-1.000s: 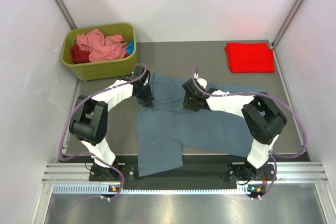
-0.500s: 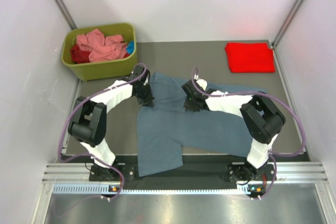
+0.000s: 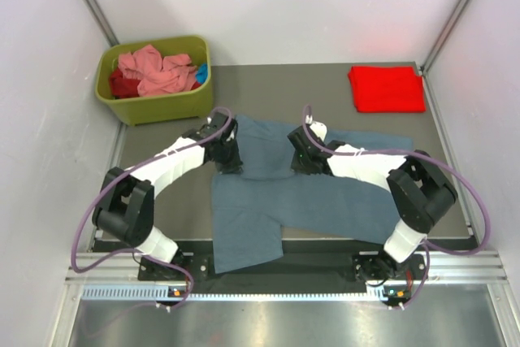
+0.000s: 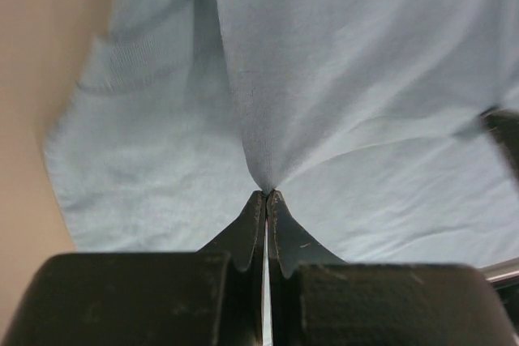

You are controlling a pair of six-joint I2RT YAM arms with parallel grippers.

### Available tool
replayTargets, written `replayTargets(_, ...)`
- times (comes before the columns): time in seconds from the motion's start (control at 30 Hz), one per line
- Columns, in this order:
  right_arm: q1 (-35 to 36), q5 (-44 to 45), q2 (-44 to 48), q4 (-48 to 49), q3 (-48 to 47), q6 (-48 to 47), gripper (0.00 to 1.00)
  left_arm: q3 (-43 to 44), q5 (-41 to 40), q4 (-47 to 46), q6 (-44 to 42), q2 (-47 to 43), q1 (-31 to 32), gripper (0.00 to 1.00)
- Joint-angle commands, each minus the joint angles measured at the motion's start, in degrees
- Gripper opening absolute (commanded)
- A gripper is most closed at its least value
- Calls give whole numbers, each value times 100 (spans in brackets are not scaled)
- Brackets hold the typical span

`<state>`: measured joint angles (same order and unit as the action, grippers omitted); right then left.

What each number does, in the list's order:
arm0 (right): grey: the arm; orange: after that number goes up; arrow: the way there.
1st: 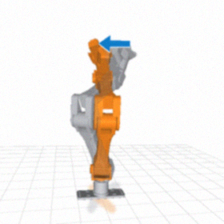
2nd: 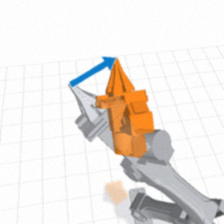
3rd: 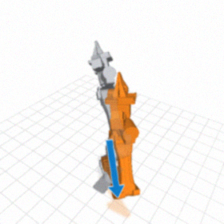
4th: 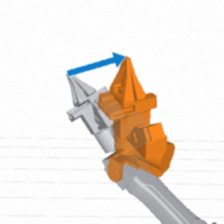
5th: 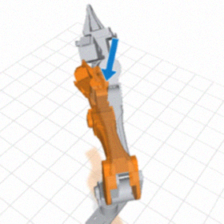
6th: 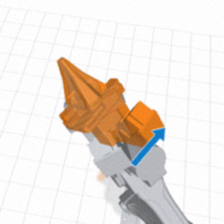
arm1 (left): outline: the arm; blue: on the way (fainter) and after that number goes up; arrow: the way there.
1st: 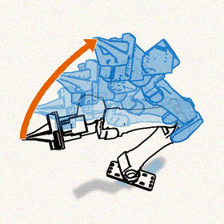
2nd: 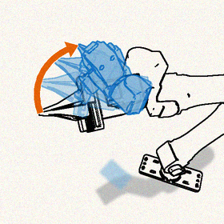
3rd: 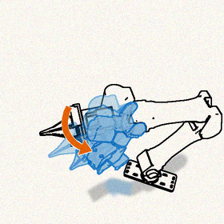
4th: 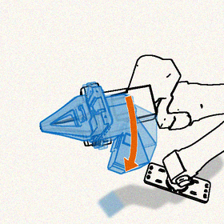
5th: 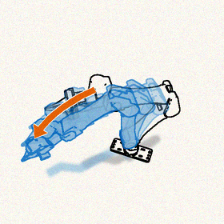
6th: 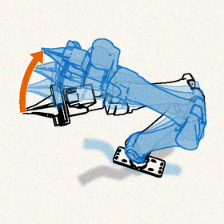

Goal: Fold and stack the t-shirts
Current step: Fold the tshirt

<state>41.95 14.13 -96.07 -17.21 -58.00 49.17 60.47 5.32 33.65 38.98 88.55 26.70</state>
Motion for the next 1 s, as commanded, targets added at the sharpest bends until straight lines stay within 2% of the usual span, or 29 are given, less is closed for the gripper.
replayTargets(0.0,32,213,273,-10,104,-144,0,-263,-163,-34,443,-145,230,0)
replayTargets(0.27,32,309,300,-63,184,-328,0,-536,-251,-149,602,30,477,0)
replayTargets(0.37,32,414,317,-194,122,-486,0,-80,-497,315,383,92,468,8)
replayTargets(0.4,32,450,335,-264,87,-539,2,95,-741,474,217,118,450,18)
replayTargets(0.5,15,529,440,-511,-10,-768,13,781,-1050,985,-100,127,275,30)
replayTargets(0.53,15,529,492,-555,-1,-873,18,930,-1033,1055,-162,57,92,33)
replayTargets(0.63,15,503,721,-713,34,-1049,25,836,-919,1100,-347,-206,-347,36)
replayTargets(0.73,15,354,932,-749,139,-1111,25,406,-779,969,-540,-453,-892,38)
replayTargets(0.8,-12,301,968,-705,201,-1120,25,38,-411,793,-680,-471,-1174,39)
replayTargets(0.87,-213,135,933,-626,315,-1164,24,-113,124,600,-760,-348,-1544,39)
replayTargets(0.97,-775,-42,976,-511,456,-1383,24,-281,302,292,-682,-190,-1852,39)
